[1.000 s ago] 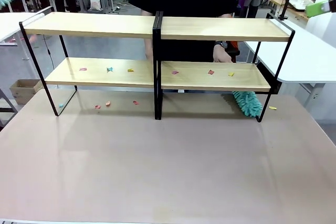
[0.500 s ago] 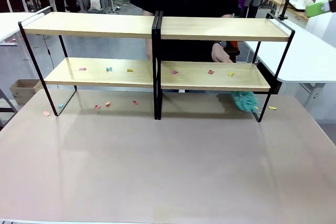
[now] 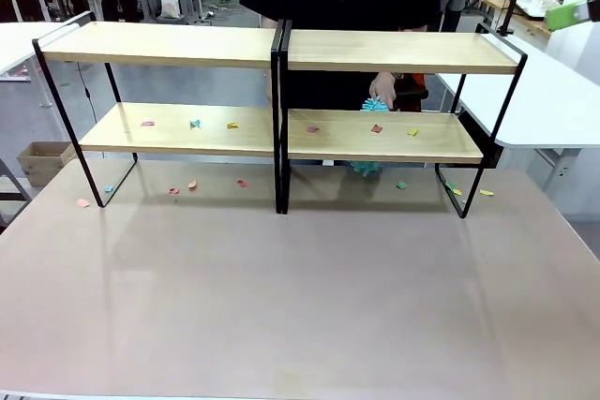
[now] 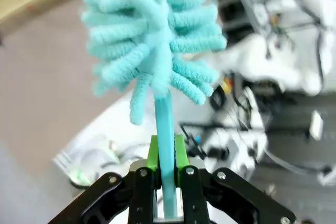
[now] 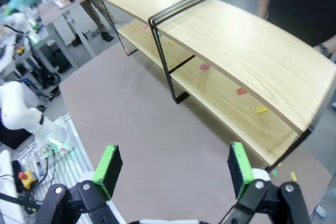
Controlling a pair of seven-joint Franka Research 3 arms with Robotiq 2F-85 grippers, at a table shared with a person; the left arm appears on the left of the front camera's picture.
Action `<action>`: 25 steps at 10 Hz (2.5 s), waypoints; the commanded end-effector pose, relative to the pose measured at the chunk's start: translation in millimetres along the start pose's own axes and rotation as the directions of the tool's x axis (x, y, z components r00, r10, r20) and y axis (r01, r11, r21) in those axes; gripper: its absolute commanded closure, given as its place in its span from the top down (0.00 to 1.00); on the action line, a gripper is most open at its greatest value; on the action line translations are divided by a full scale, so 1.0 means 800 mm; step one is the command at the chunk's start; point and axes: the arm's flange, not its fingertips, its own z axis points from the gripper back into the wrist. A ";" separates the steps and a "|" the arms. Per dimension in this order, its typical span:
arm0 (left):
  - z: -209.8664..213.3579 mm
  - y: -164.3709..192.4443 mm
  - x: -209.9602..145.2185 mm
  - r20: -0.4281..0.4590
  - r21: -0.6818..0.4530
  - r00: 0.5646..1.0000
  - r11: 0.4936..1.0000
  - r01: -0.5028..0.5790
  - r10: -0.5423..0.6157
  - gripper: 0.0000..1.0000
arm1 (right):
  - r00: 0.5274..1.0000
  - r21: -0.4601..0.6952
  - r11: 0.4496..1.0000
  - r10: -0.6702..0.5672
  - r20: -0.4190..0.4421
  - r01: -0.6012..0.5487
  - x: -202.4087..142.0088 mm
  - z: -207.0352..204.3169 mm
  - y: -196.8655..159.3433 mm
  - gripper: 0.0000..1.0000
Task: Clean the shelves.
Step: Clean a randomly selected level of the Shelf with the Duster, then clean another randomly selected level of the Shelf with the Duster.
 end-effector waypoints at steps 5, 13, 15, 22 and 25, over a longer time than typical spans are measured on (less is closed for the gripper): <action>-0.057 0.048 -0.158 -0.283 0.019 0.953 0.993 0.116 -0.106 0.13 | 1.000 0.004 1.000 0.001 0.007 -0.001 0.001 -0.001 0.001 1.00; -0.076 0.081 -0.168 -0.278 0.032 0.960 0.999 -0.010 0.019 0.13 | 1.000 0.004 1.000 0.001 0.007 -0.001 0.001 -0.001 0.001 1.00; -0.076 0.081 -0.168 -0.278 0.032 0.960 0.999 -0.010 0.019 0.13 | 1.000 0.004 1.000 0.001 0.007 -0.001 0.001 -0.001 0.001 1.00; -0.076 0.081 -0.168 -0.278 0.032 0.960 0.999 -0.010 0.019 0.13 | 1.000 0.004 1.000 0.001 0.007 -0.001 0.001 -0.001 0.001 1.00; -0.159 0.049 -0.126 -0.393 0.061 0.919 0.998 -0.001 0.025 0.13 | 1.000 0.004 1.000 0.001 0.007 -0.001 0.001 -0.001 0.001 1.00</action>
